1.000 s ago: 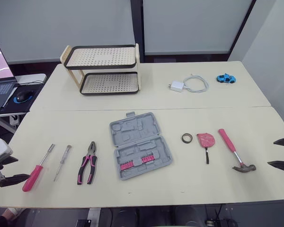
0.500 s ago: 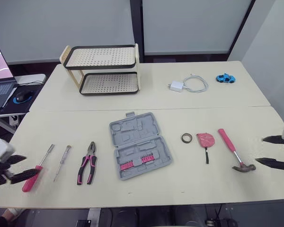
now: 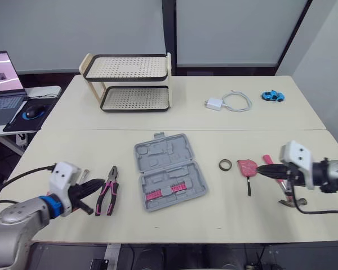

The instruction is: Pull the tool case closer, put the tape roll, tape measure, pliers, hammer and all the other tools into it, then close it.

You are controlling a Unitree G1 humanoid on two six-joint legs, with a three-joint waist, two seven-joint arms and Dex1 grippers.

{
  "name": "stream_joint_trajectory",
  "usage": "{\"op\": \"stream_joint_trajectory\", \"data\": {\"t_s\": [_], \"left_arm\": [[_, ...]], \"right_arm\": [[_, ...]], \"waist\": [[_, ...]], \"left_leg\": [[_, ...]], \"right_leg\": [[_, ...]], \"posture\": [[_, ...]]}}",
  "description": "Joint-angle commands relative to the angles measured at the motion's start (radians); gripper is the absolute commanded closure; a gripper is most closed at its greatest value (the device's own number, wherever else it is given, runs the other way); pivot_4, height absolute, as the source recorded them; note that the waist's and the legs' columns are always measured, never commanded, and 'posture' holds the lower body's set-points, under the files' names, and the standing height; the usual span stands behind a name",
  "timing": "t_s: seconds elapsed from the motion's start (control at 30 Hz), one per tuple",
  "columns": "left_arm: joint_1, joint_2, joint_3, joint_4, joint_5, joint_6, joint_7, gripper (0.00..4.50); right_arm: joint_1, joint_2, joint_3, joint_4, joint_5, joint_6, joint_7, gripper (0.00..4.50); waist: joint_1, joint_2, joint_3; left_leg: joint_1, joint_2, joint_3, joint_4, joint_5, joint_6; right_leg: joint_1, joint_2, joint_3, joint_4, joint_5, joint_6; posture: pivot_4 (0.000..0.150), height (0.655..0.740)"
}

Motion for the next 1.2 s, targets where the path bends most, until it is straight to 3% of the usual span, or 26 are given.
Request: {"op": "stream_joint_trajectory", "data": {"t_s": [0.03, 0.2, 0.43, 1.0, 1.2], "left_arm": [[-0.061, -0.043, -0.073, -0.008, 0.039, 0.004, 0.076, 4.50], [-0.151, -0.094, -0.158, 0.098, 0.093, -0.013, 0.127, 4.50], [-0.280, -0.144, -0.220, 0.234, 0.117, -0.020, 0.134, 4.50], [-0.353, -0.169, -0.299, 0.347, 0.176, -0.084, 0.109, 4.50], [-0.362, -0.184, -0.317, 0.340, 0.171, -0.082, 0.089, 4.50]], "right_arm": [[-0.095, 0.072, 0.108, -0.061, -0.066, 0.095, -0.125, 4.48], [-0.209, 0.202, 0.262, -0.047, -0.136, 0.210, -0.230, 4.48], [-0.339, 0.319, 0.397, 0.151, -0.233, 0.173, -0.266, 4.48], [-0.555, 0.574, 0.472, 0.650, -0.345, -0.020, -0.289, 4.48], [-0.595, 0.616, 0.468, 0.750, -0.369, -0.075, -0.272, 4.48]], "waist": [[0.000, 0.000, 0.000], [-0.001, 0.000, 0.000], [-0.003, 0.000, 0.000], [-0.009, 0.000, 0.000], [-0.009, 0.000, 0.000]], "left_leg": [[-0.001, 0.000, 0.000, 0.000, 0.000, 0.000], [-0.001, 0.000, -0.001, 0.000, 0.001, -0.002], [-0.002, 0.000, 0.000, 0.000, 0.001, -0.002], [-0.002, 0.000, 0.000, 0.000, 0.003, -0.005], [-0.002, 0.000, 0.000, 0.000, 0.003, -0.005]], "right_leg": [[0.000, 0.000, 0.000, 0.000, 0.000, 0.000], [-0.001, 0.000, 0.000, 0.000, 0.000, 0.000], [-0.003, 0.000, 0.000, 0.000, 0.000, 0.000], [-0.006, 0.000, 0.000, 0.001, 0.000, 0.000], [-0.006, 0.000, 0.000, 0.001, 0.000, 0.000]], "posture": [[0.150, 0.7400], [0.150, 0.7400], [0.150, 0.7400], [0.150, 0.7400], [0.150, 0.7400]]}}
